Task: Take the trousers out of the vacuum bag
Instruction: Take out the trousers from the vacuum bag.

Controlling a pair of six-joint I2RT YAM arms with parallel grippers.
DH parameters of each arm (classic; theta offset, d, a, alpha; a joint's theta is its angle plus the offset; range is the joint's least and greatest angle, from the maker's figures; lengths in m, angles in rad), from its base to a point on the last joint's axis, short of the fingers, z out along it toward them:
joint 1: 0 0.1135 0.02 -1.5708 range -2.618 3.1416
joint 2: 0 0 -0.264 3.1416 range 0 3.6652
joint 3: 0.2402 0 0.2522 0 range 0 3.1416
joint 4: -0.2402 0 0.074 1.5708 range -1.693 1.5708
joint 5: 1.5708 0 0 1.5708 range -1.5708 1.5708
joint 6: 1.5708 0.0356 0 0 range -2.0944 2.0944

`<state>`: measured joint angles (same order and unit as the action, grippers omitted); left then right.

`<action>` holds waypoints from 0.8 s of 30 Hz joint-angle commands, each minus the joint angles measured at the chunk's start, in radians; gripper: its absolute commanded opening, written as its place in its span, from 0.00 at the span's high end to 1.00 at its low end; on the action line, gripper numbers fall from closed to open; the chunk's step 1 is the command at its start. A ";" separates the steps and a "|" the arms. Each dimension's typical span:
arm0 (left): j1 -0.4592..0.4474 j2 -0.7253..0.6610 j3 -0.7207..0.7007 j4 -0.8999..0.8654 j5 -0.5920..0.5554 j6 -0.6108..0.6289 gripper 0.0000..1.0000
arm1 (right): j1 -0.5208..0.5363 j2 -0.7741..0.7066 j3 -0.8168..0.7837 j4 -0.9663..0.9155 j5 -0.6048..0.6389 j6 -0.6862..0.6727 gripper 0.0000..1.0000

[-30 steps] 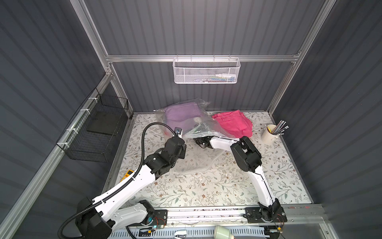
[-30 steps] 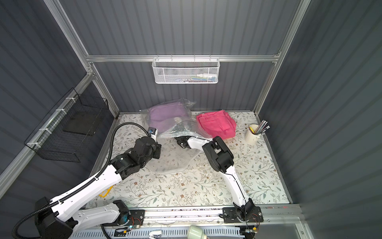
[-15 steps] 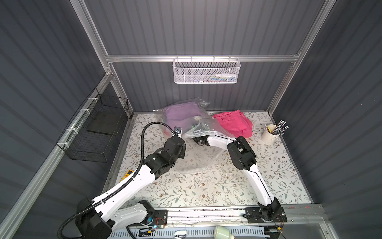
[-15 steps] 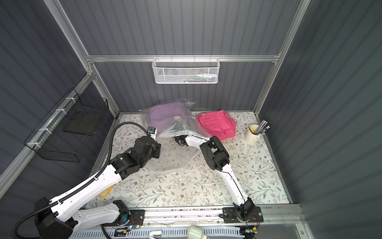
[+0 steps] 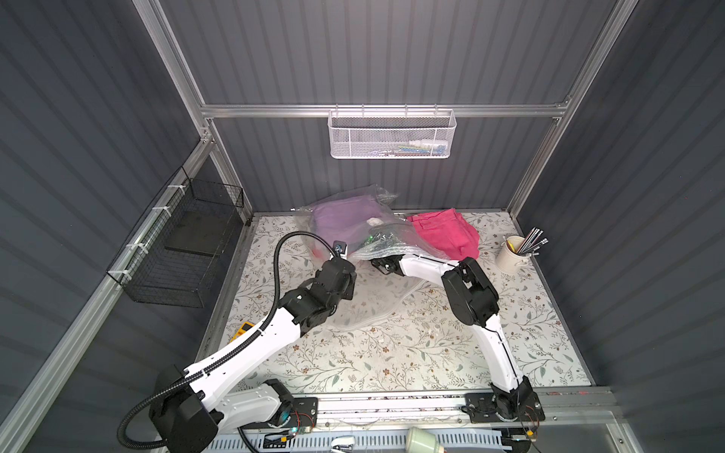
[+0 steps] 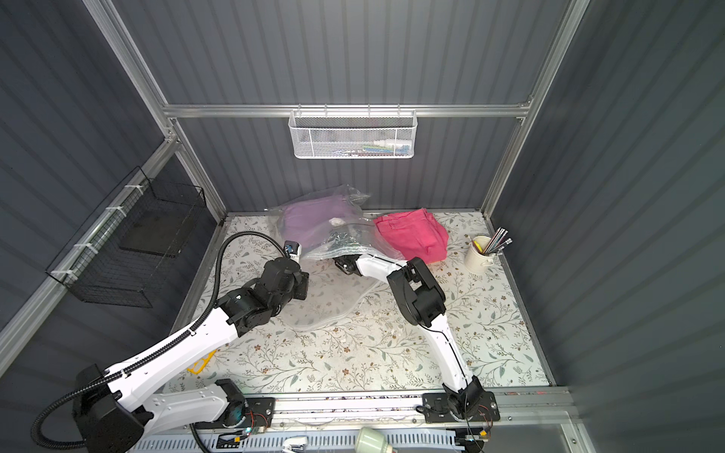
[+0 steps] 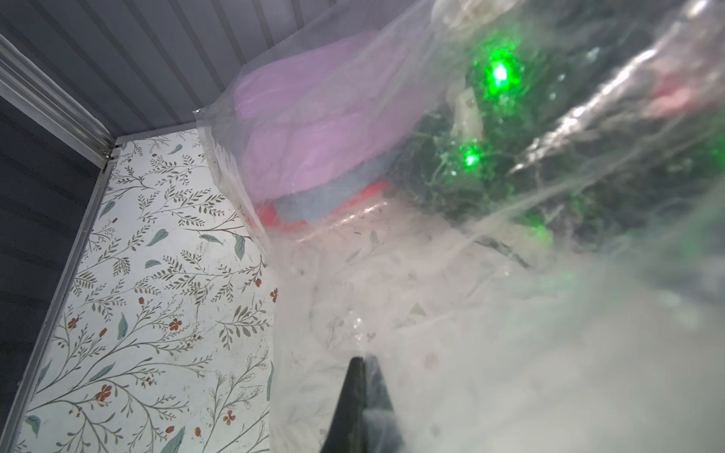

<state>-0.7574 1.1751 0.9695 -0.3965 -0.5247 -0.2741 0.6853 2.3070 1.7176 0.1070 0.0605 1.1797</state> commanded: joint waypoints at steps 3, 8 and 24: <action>0.008 0.006 0.004 0.011 -0.025 -0.019 1.00 | 0.087 -0.059 -0.011 0.097 -0.016 0.010 1.00; 0.008 -0.002 -0.007 0.009 -0.033 -0.018 1.00 | 0.104 -0.067 -0.060 0.105 -0.030 0.024 1.00; 0.009 -0.027 -0.019 -0.009 -0.057 -0.017 1.00 | 0.127 -0.276 -0.405 0.224 -0.001 0.015 1.00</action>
<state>-0.7574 1.1667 0.9535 -0.3981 -0.5552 -0.2783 0.7746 2.0640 1.3094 0.2367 0.0696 1.2007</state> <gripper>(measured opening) 0.046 0.053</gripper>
